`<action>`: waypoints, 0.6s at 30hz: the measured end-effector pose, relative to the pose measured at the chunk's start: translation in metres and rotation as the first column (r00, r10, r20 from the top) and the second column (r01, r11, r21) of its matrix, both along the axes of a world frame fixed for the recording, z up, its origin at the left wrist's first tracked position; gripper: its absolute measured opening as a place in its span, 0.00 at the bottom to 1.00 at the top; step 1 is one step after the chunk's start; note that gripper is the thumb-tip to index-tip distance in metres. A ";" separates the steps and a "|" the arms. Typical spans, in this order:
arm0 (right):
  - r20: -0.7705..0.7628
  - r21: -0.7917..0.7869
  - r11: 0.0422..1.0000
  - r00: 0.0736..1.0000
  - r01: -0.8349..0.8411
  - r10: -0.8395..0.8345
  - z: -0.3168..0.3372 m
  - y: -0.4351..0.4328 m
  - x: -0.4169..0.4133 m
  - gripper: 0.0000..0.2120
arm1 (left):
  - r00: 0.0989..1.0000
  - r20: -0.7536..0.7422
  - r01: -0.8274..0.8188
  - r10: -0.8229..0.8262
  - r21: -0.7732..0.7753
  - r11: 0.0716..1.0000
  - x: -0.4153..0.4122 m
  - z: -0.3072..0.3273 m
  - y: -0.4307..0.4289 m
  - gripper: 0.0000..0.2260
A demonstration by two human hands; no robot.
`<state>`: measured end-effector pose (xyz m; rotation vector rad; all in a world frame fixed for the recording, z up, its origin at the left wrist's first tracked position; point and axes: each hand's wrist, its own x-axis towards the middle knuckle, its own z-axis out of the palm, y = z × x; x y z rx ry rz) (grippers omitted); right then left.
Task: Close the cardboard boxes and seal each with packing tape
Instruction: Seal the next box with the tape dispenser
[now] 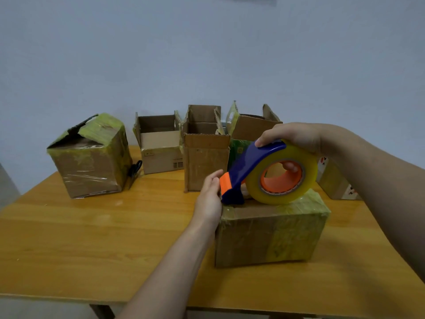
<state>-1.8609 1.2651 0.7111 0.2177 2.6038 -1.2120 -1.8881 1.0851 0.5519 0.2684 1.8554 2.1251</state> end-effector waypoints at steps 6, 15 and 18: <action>-0.012 -0.028 0.999 0.999 -0.038 0.037 -0.002 0.002 0.000 0.16 | 0.987 -0.123 0.109 -0.101 0.062 0.992 0.014 -0.028 -0.012 0.16; -0.043 -0.080 0.995 0.997 -0.066 0.063 -0.009 0.008 0.000 0.12 | 0.984 -0.179 0.052 -0.015 0.203 0.978 0.024 -0.031 -0.008 0.17; -0.031 -0.104 0.992 0.997 -0.076 0.073 -0.009 0.009 -0.001 0.12 | 0.988 -0.095 -0.092 0.120 0.260 0.961 0.029 -0.032 -0.004 0.13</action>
